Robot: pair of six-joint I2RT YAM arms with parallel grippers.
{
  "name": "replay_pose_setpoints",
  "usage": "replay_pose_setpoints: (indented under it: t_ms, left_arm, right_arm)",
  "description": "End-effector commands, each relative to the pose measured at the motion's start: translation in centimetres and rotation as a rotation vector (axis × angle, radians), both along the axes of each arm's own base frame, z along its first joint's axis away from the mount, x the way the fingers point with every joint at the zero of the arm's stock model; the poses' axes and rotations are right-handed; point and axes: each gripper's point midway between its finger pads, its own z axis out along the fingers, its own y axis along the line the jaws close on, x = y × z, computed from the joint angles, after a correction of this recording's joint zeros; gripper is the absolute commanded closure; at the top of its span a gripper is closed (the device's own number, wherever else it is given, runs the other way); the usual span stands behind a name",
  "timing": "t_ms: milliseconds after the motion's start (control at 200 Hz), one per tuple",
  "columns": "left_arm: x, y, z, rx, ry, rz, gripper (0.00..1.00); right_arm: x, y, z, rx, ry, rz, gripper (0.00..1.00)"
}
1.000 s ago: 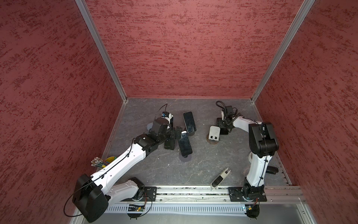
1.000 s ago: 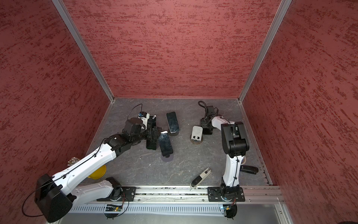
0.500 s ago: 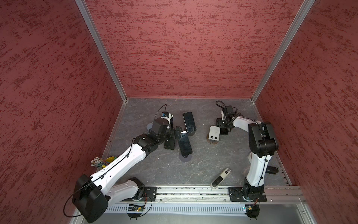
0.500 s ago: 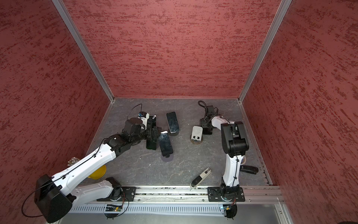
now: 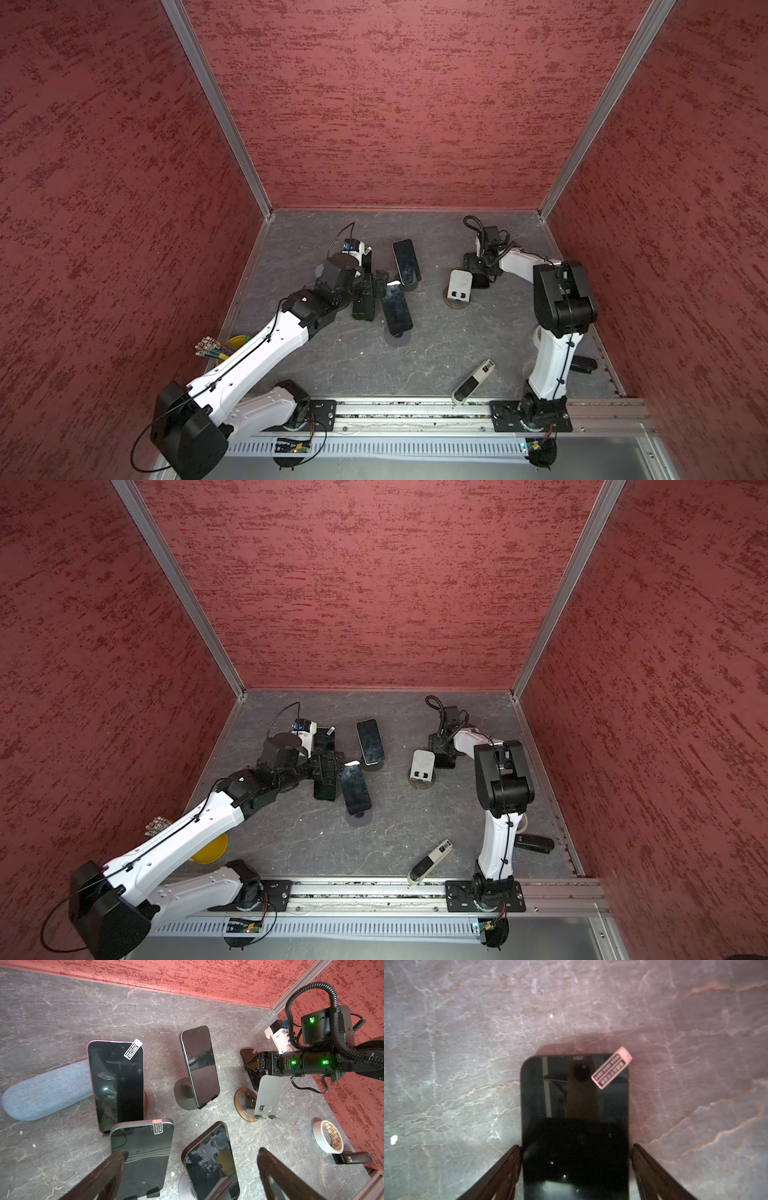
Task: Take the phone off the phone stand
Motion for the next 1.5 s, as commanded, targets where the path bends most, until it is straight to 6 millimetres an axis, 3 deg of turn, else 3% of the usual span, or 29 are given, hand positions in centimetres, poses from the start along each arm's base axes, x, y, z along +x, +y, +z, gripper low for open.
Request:
replay_pose_setpoints:
  t_ms: [0, 195, 451, 777, 857, 892, 1147, 1343, 1473, 1493]
  left_arm:
    - [-0.1, 0.5, 0.8, 0.004, -0.026, 0.012, 0.00]
    - [-0.2, 0.5, 1.0, 0.000, -0.030, 0.006, 0.00]
    - [-0.2, 0.0, 1.4, -0.009, -0.039, -0.019, 0.00]
    - [-0.1, -2.0, 1.8, -0.058, -0.043, -0.086, 0.00]
    - [-0.2, -2.9, 1.7, -0.065, -0.039, -0.117, 0.00]
    - [-0.2, -3.3, 1.6, -0.067, -0.037, -0.130, 0.00]
    - [-0.8, -6.1, 1.5, -0.076, -0.045, -0.226, 0.01]
    - [-2.0, -7.8, 1.4, -0.059, -0.058, -0.296, 0.01]
    - [-2.3, -7.8, 1.4, -0.041, -0.059, -0.287, 0.00]
    - [-2.3, -7.8, 1.4, -0.040, -0.061, -0.284, 0.00]
  right_arm:
    - [-0.2, -1.1, 3.2, -0.006, -0.044, -0.066, 0.16]
    - [-0.6, -2.2, 6.4, -0.023, -0.106, -0.119, 0.14]
    - [-2.5, -2.5, 9.9, 0.007, -0.172, -0.157, 0.14]
    - [-6.3, -0.3, 13.5, 0.078, -0.197, -0.098, 0.15]
    - [-7.2, 0.6, 13.6, 0.104, -0.191, -0.075, 0.15]
    - [-7.7, 1.1, 14.6, 0.126, -0.216, -0.062, 0.14]
    - [-10.0, 5.7, 14.2, 0.193, -0.189, 0.046, 0.08]
    - [-10.8, 8.3, 12.3, 0.176, -0.140, 0.072, 0.02]
    - [-10.9, 9.4, 11.5, 0.161, -0.124, 0.074, 0.01]
    - [-10.9, 9.5, 10.5, 0.145, -0.100, 0.067, 0.01]
